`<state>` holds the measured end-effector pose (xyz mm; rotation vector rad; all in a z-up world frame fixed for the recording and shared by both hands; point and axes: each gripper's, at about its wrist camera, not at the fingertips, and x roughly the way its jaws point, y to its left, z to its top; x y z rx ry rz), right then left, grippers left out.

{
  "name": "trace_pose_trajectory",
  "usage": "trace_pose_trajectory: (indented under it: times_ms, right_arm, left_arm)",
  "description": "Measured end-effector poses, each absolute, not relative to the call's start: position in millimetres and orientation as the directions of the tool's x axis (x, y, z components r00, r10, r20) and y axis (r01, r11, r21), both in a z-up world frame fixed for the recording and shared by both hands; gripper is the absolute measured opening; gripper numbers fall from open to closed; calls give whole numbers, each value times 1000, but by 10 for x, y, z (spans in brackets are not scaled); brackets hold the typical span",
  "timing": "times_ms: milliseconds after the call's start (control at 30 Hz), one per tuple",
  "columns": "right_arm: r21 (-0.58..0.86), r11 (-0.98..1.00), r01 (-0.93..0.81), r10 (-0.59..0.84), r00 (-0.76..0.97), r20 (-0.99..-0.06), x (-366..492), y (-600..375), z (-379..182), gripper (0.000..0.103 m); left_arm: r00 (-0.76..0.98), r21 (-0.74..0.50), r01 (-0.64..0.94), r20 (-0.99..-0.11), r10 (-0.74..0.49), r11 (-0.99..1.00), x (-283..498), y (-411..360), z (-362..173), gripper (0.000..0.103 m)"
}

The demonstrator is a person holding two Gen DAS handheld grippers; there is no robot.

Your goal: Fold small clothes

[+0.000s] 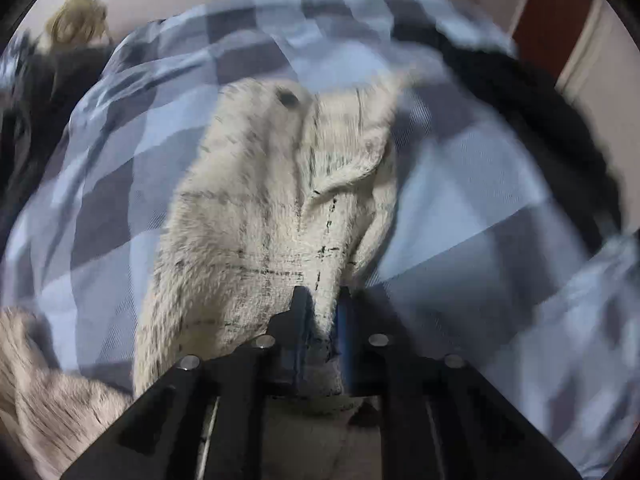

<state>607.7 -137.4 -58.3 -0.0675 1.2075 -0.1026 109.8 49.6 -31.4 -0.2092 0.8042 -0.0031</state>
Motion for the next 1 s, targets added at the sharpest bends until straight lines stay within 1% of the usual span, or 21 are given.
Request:
trace_pose_trajectory:
  times_ms: [67, 133, 200, 300, 367, 400, 433, 500, 567, 633, 700, 733, 767, 800, 833, 867, 900, 967, 1000]
  right_arm:
    - [-101, 994, 42, -109, 462, -880, 5936, -1353, -258, 7]
    - [-68, 990, 124, -125, 539, -833, 5787, -1503, 173, 7]
    - [-19, 982, 189, -129, 589, -798, 5665, -1714, 561, 7]
    - [26, 963, 269, -165, 661, -732, 5418, -2019, 1110, 7]
    - [31, 953, 302, -204, 713, -671, 5161, -2063, 1545, 7]
    - [21, 955, 297, -214, 735, -644, 5063, -2012, 1653, 7]
    - [-11, 962, 275, -226, 767, -600, 4889, -1868, 1842, 7]
    - [-46, 980, 193, -188, 827, -530, 4592, -1530, 2005, 7]
    - [-55, 996, 77, -94, 854, -512, 4227, -1070, 2053, 7]
    - [-27, 992, -126, 92, 838, -538, 3875, -547, 2000, 8]
    - [38, 917, -397, 330, 702, -631, 3543, 47, 1790, 14]
    - [83, 871, -484, 405, 613, -678, 3401, 279, 1642, 23]
    - [144, 831, -538, 462, 522, -717, 3304, 441, 1489, 34]
    - [196, 809, -555, 494, 460, -738, 3228, 517, 1383, 37]
    - [221, 805, -550, 501, 432, -750, 3181, 533, 1313, 37]
    - [219, 822, -526, 480, 431, -764, 3087, 513, 1248, 38]
    - [199, 841, -503, 450, 445, -774, 3061, 461, 1207, 42]
    - [124, 876, -467, 370, 484, -793, 2940, 301, 1131, 72]
    - [98, 888, -450, 343, 504, -793, 2935, 199, 1109, 78]
  left_arm:
    - [682, -223, -52, -720, -128, 973, 1105, 505, -365, 101]
    - [657, -253, -61, -738, -152, 965, 1135, 514, -426, 101]
    - [663, -260, -77, -734, -146, 962, 1126, 517, -418, 101]
    - [683, -234, -88, -721, -113, 968, 1088, 495, -352, 101]
    - [701, -239, -100, -706, -103, 966, 1057, 508, -297, 101]
    - [707, -244, -105, -700, -100, 964, 1043, 516, -272, 101]
    - [713, -247, -110, -695, -97, 963, 1029, 525, -255, 101]
    - [722, -247, -118, -686, -88, 962, 1004, 534, -231, 101]
    - [727, -235, -124, -683, -73, 964, 992, 533, -217, 101]
    - [731, -230, -128, -679, -65, 965, 978, 557, -202, 101]
    - [736, -230, -131, -674, -61, 964, 937, 582, -178, 101]
    - [740, -229, -132, -670, -58, 964, 921, 593, -163, 101]
    - [744, -226, -135, -666, -52, 965, 888, 614, -137, 101]
    - [747, -226, -137, -663, -49, 965, 865, 636, -120, 101]
    - [751, -228, -139, -659, -48, 964, 840, 656, -94, 101]
    - [757, -236, -140, -652, -49, 962, 811, 679, -64, 101]
    - [765, -245, -140, -642, -52, 959, 780, 705, -25, 101]
    - [776, -256, -141, -629, -54, 956, 755, 739, 26, 101]
    - [778, -258, -142, -625, -53, 956, 748, 749, 45, 101]
